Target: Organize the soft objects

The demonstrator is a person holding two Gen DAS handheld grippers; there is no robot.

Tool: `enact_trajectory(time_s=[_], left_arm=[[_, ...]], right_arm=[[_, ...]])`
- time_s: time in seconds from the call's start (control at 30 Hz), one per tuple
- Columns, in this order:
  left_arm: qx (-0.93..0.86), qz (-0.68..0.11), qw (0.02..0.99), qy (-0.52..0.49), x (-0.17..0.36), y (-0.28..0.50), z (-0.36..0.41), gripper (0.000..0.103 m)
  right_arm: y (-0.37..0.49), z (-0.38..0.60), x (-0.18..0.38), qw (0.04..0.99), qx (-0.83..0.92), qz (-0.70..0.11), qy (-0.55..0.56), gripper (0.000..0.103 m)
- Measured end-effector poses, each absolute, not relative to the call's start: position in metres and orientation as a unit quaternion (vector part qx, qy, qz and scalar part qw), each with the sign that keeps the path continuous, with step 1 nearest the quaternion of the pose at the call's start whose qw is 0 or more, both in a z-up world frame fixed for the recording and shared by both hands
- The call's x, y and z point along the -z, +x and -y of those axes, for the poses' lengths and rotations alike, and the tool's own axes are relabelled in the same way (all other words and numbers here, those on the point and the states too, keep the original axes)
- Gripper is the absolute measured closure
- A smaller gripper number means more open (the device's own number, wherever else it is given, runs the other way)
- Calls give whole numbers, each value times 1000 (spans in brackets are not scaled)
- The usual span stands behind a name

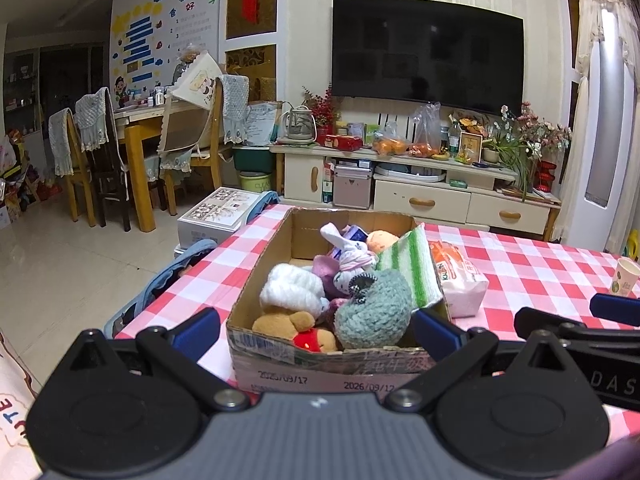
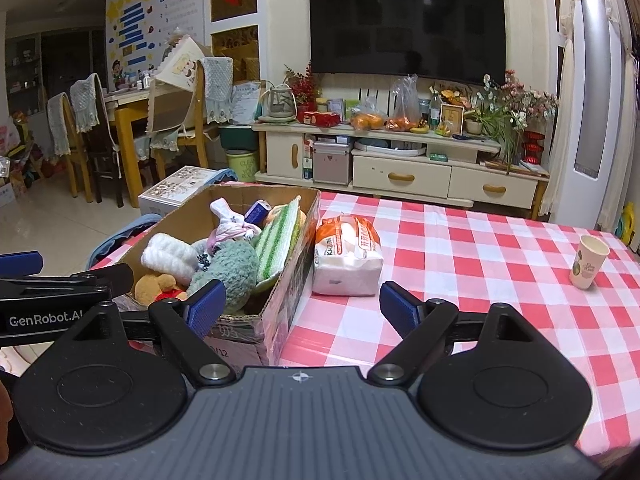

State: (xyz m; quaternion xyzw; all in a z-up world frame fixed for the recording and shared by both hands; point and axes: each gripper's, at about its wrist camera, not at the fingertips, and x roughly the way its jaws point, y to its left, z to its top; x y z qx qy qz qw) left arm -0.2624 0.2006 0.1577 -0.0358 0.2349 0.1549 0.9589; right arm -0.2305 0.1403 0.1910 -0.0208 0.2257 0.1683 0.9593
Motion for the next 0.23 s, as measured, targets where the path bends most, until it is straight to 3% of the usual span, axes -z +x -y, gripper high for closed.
enact_trajectory(time_s=[0.23], left_arm=[[-144, -239, 960, -29, -155, -253, -186, 1]], right_arm=[[-225, -119, -180, 965, -146, -219, 5, 0]])
